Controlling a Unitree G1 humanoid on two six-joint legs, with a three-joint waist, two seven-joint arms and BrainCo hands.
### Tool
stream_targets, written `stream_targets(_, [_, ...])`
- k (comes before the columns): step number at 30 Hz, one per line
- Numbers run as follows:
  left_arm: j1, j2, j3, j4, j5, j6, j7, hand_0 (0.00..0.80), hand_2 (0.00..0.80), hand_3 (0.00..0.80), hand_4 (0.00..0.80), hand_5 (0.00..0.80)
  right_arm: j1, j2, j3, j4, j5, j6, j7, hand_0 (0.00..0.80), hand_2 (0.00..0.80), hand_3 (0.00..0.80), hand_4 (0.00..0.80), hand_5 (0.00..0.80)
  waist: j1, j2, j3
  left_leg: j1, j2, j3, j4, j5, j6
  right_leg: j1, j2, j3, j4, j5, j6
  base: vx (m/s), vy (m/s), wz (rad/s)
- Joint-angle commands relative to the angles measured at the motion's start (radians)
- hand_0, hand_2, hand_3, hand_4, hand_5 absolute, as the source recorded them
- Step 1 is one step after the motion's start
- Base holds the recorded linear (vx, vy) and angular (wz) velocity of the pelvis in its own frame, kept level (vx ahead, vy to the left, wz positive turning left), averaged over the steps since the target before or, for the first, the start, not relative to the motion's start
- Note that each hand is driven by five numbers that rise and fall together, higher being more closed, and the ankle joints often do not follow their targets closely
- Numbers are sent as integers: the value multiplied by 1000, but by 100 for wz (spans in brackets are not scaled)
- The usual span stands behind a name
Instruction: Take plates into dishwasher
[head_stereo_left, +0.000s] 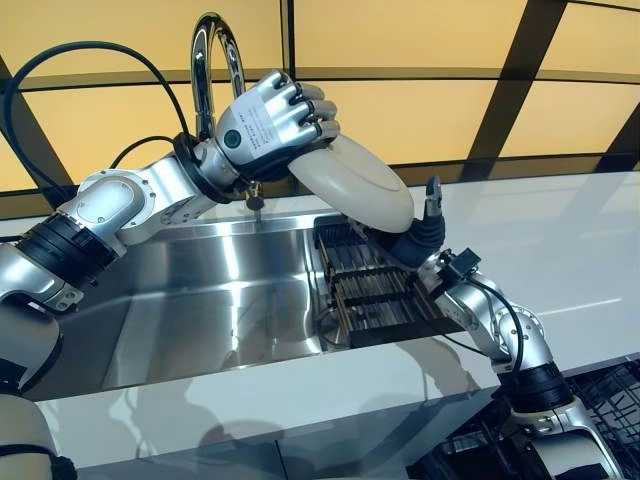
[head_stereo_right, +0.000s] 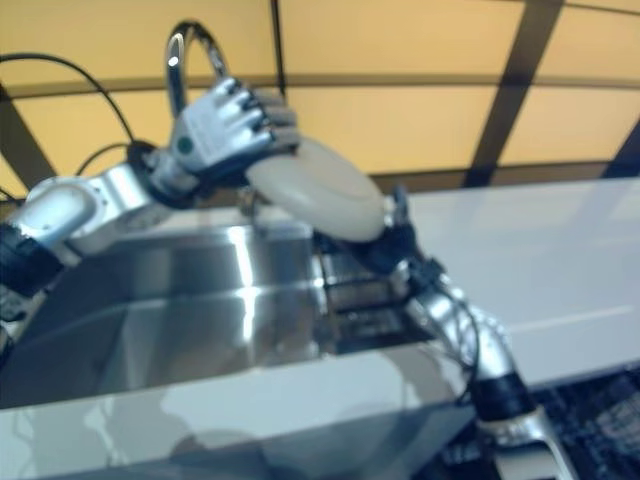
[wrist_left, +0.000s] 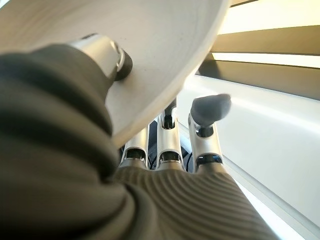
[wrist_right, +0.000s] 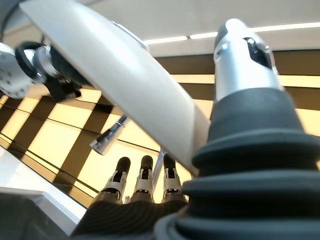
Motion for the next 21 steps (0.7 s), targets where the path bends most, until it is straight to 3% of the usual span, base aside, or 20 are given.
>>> stream_targets(1, [-78, -14, 8, 100, 51, 35, 73, 800, 800, 800, 800, 800, -124, 1, -48, -93, 54, -5, 61, 0, 0, 0, 0, 0, 38, 24, 7, 30, -27, -6, 0, -82, -12, 0, 46, -58, 3, -11, 37, 0, 0, 0])
stream_targets(13, [-86, -50, -13, 83, 166, 51, 78, 800, 800, 800, 800, 800, -143, 16, 14, -102, 54, -11, 26, 0, 0, 0, 0, 0, 45, 25, 9, 35, -26, -14, 0, -81, -13, 6, 48, -63, 3, -16, 34, 0, 0, 0])
stream_targets(14, [-87, -49, -15, 79, 171, 51, 75, 800, 800, 800, 800, 800, -142, 14, 16, -101, 54, -9, 24, 56, 56, 56, 56, 56, 44, 25, 11, 35, -26, -15, 0, -81, -13, 7, 48, -63, 3, -16, 33, 0, 0, 0])
stream_targets(15, [-90, -47, -19, 73, 172, 52, 69, 800, 800, 800, 800, 800, -141, 10, 20, -100, 54, -11, 23, 223, 223, 223, 223, 223, 44, 25, 11, 35, -26, -15, 0, -81, -12, 7, 48, -62, 3, -16, 33, 0, 0, 0])
stream_targets(16, [-92, -46, -22, 67, 172, 54, 63, 800, 800, 800, 800, 800, -139, 6, 23, -102, 54, -14, 21, 477, 477, 477, 477, 477, 45, 25, 12, 35, -27, -17, 0, -80, -12, 7, 49, -62, 3, -17, 33, 0, 0, 0])
stream_targets(17, [-91, -47, -23, 63, 175, 55, 59, 800, 800, 800, 800, 800, -138, 5, 25, -101, 54, -14, 19, 671, 671, 671, 671, 671, 45, 26, 13, 35, -27, -18, 0, -80, -12, 8, 49, -61, 3, -17, 32, 0, 0, 0])
stream_targets(18, [-91, -48, -24, 61, 176, 56, 53, 800, 800, 800, 800, 800, -139, 2, 26, -99, 54, -13, 15, 675, 675, 675, 675, 675, 45, 26, 13, 36, -28, -21, 0, -80, -11, 8, 49, -60, 3, -17, 31, 0, 0, 0])
stream_targets(19, [-90, -49, -25, 58, 177, 58, 48, 800, 800, 800, 800, 800, -138, 0, 28, -99, 54, -13, 15, 778, 778, 778, 778, 778, 45, 26, 14, 36, -28, -23, 0, -80, -11, 8, 50, -60, 3, -17, 31, 0, 0, 0])
stream_targets(21, [-88, -47, -27, 55, 176, 59, 44, 800, 800, 800, 800, 800, -134, -5, 32, -97, 54, -20, 16, 800, 800, 800, 800, 800, 46, 25, 15, 37, -28, -24, 0, -80, -11, 10, 50, -60, 3, -18, 31, 0, 0, 0])
